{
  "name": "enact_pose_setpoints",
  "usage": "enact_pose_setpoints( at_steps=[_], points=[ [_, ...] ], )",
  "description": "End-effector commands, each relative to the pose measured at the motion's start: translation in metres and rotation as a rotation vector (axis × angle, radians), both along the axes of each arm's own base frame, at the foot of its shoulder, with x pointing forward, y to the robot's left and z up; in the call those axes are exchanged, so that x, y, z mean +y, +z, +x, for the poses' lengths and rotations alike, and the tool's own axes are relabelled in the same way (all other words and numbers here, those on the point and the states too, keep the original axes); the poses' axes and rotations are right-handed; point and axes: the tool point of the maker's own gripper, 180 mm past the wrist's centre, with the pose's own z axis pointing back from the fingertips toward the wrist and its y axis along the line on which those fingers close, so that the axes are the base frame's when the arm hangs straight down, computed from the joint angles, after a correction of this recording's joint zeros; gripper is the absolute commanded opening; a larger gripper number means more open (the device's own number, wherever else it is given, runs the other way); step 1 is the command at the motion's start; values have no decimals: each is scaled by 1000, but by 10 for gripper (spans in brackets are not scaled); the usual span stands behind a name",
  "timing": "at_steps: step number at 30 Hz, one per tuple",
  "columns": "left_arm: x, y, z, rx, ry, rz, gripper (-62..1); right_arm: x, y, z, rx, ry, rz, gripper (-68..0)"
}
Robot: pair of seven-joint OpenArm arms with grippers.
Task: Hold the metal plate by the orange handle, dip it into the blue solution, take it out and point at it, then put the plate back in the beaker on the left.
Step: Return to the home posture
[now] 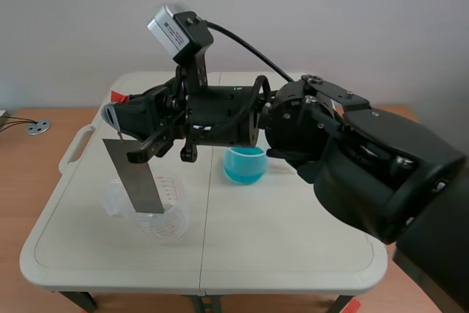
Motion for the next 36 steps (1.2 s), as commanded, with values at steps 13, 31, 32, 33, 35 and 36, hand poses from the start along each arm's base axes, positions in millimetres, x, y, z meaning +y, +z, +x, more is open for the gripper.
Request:
enact_pose_setpoints(
  at_steps=[13,31,32,33,35,36],
  points=[
    [-1,2,-1,-3,5,-9,-582,11,-16,4,96,-15,34,-660],
    [-1,2,-1,-2,5,-8,-582,8,-25,5,116,-23,18,-660],
    [-1,2,-1,0,5,-7,-582,8,-25,5,115,-23,17,-660],
    [-1,2,-2,3,4,-5,-582,8,-25,6,115,-24,17,-660],
    [-1,2,-2,4,4,-4,-582,8,-25,6,115,-24,17,-660],
    [-1,2,-2,4,4,-4,-582,8,-25,6,115,-24,17,-660]
  ],
)
